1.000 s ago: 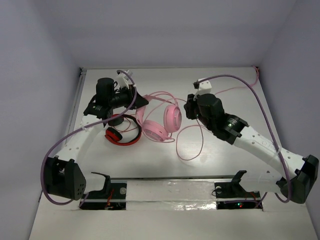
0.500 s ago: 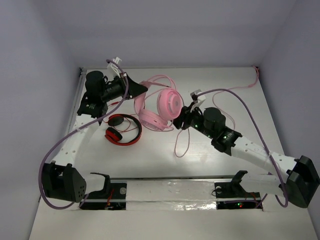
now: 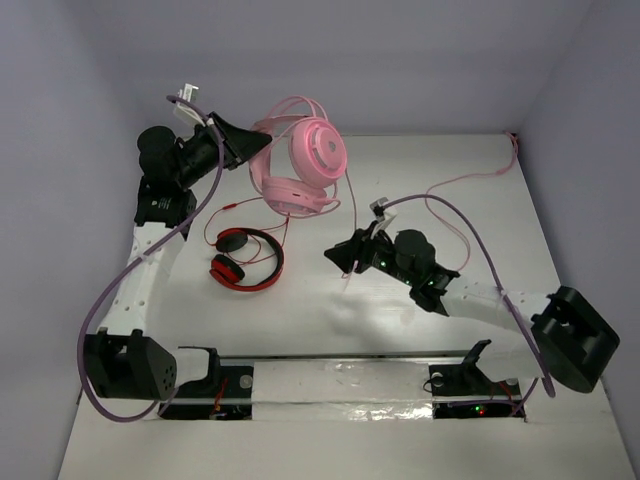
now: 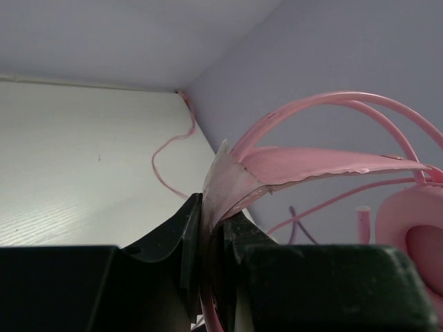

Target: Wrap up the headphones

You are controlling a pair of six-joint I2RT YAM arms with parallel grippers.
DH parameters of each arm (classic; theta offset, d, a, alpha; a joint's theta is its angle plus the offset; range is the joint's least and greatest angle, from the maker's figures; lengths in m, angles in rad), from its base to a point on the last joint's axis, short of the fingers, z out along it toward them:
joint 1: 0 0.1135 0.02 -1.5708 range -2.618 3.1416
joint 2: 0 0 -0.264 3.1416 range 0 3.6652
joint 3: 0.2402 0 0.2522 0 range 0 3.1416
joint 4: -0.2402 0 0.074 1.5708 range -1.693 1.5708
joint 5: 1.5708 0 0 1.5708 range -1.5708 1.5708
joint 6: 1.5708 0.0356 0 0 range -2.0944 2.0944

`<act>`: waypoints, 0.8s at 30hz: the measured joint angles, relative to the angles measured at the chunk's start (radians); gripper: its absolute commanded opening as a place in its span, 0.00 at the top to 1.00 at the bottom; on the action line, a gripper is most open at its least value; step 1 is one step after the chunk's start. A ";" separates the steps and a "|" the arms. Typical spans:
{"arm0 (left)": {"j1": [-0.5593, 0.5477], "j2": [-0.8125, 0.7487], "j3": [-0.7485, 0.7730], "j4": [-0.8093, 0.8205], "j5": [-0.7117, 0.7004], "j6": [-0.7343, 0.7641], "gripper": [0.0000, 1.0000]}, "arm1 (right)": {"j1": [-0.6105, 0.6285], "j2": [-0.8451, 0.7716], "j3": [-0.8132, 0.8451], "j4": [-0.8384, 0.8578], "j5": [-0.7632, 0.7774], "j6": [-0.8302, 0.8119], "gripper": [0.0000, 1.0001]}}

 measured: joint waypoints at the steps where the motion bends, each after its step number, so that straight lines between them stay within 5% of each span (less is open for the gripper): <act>1: 0.000 0.003 0.000 0.014 -0.002 -0.018 1.00 | 0.000 0.026 0.001 0.020 -0.008 0.003 0.47; 11: 0.020 0.053 0.000 0.152 0.008 -0.211 1.00 | 0.000 0.284 0.019 0.135 -0.023 0.019 0.37; 24: 0.072 0.077 0.044 0.206 -0.042 -0.312 1.00 | -0.001 0.457 0.019 0.307 -0.063 0.069 0.39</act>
